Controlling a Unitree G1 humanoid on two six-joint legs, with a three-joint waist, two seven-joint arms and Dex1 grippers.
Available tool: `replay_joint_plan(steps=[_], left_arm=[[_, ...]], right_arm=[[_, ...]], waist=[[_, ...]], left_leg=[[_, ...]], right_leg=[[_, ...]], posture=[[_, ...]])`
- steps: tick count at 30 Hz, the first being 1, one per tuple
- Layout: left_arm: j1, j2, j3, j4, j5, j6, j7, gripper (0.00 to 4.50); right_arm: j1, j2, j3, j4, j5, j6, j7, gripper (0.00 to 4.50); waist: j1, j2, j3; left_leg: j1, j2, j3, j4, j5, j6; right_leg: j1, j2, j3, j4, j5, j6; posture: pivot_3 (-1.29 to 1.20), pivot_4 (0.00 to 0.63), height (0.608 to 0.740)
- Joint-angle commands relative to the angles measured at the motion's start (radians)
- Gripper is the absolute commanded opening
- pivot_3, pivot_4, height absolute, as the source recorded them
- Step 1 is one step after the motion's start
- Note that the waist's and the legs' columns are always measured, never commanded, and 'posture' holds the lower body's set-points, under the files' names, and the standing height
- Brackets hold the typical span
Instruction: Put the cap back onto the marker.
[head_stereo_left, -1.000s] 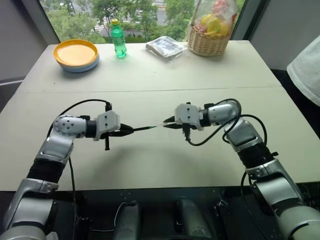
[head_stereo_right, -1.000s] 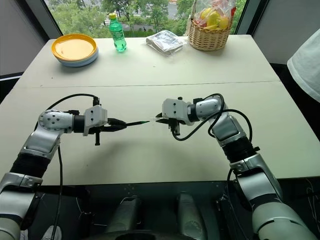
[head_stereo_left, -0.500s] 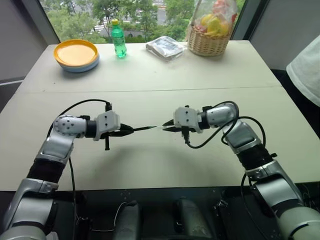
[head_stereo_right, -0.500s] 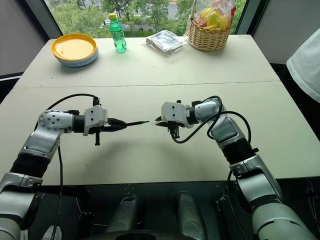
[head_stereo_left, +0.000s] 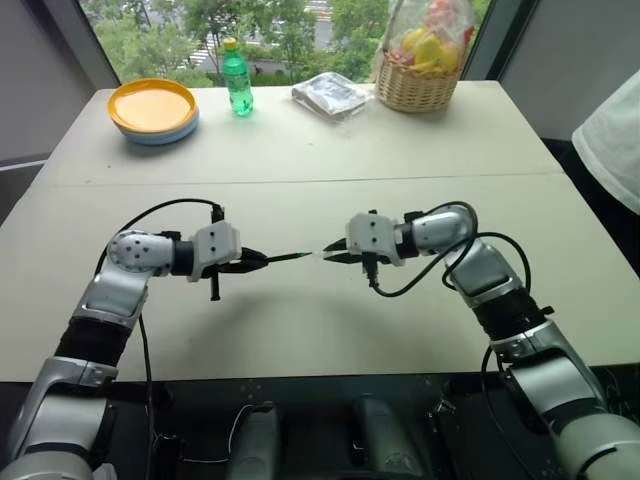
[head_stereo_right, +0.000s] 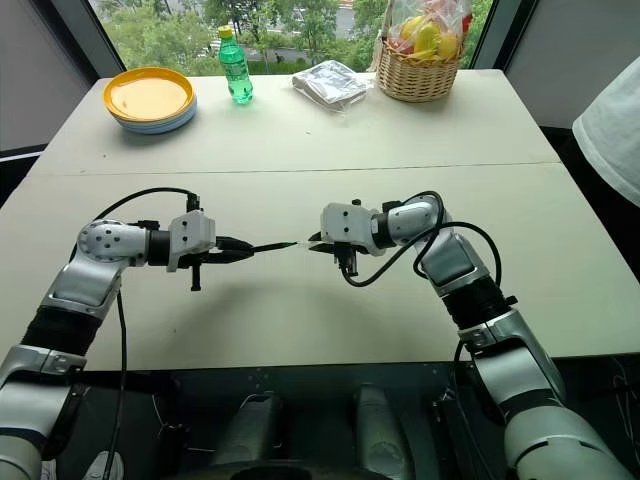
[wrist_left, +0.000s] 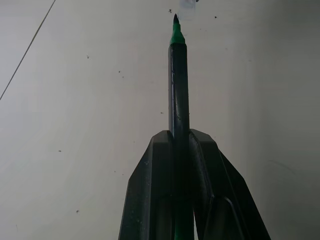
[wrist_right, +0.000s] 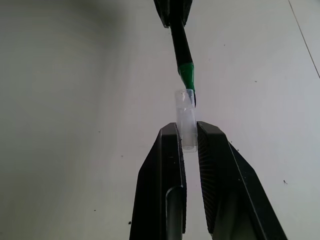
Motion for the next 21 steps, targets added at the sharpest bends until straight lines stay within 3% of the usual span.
replay_joint_plan(steps=[1, 21], left_arm=[[0.000, 0.010, 0.011, -0.038, -0.009, 0.001, -0.004, 0.00], [0.012, 0.014, 0.009, -0.050, -0.005, 0.003, -0.004, 0.00]], right_arm=[[-0.032, -0.023, -0.014, 0.021, -0.010, -0.035, -0.004, 0.04], [-0.025, -0.024, -0.012, -0.021, 0.018, -0.001, 0.015, 0.04]], waist=[[0.000, 0.000, 0.000], [0.000, 0.000, 0.000]], left_leg=[[0.000, 0.000, 0.000, 0.000, 0.000, 0.000], [0.000, 0.000, 0.000, 0.000, 0.000, 0.000]], right_leg=[[0.000, 0.000, 0.000, 0.000, 0.000, 0.000], [0.000, 0.000, 0.000, 0.000, 0.000, 0.000]], posture=[[0.00, 0.150, 0.740], [0.00, 0.150, 0.740]])
